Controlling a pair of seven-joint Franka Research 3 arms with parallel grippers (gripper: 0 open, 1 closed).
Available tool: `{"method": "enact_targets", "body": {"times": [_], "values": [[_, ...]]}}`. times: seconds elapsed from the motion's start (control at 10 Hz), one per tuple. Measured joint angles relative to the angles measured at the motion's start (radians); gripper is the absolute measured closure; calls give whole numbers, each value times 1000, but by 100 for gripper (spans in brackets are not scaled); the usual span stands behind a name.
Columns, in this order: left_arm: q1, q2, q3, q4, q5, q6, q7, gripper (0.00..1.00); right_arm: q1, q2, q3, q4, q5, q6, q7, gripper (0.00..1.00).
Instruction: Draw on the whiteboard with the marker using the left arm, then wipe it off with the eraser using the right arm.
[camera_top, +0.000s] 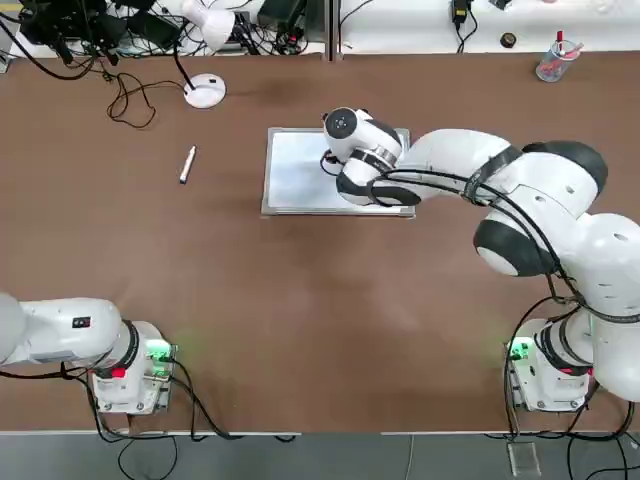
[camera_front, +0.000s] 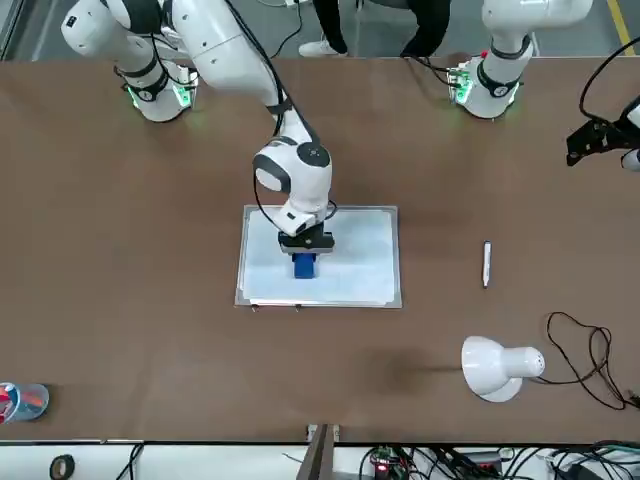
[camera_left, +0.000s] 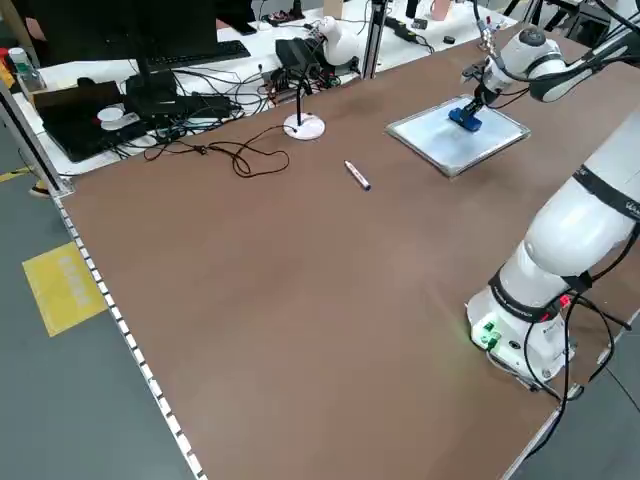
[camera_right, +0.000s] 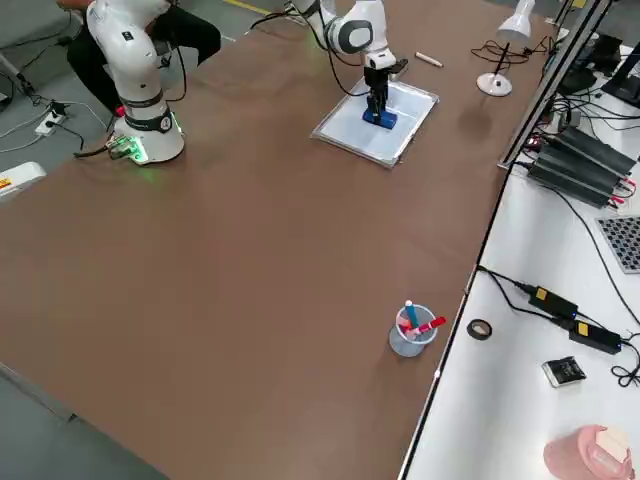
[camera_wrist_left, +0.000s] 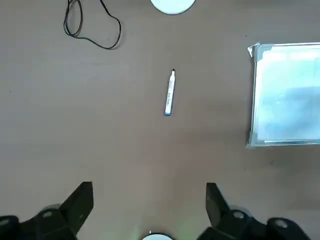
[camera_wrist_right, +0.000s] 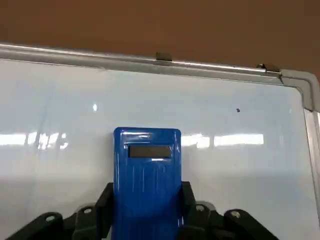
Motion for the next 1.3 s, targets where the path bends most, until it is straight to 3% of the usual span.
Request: {"method": "enact_targets", "body": {"times": [0.3, 0.5, 0.9, 1.3], "values": [[0, 0, 0, 0, 0, 0, 0, 0, -3, -19, -1, 8, 2, -69, -23, 44], [0, 0, 0, 0, 0, 0, 0, 0, -18, -77, -2, -8, 3, -118, -72, 44], [0, 0, 0, 0, 0, 0, 0, 0, -66, -249, -2, -138, 4, -145, -174, 44], [0, 1, 0, 0, 0, 0, 0, 0, -83, -275, -1, -267, 4, -15, -189, 44]]}}
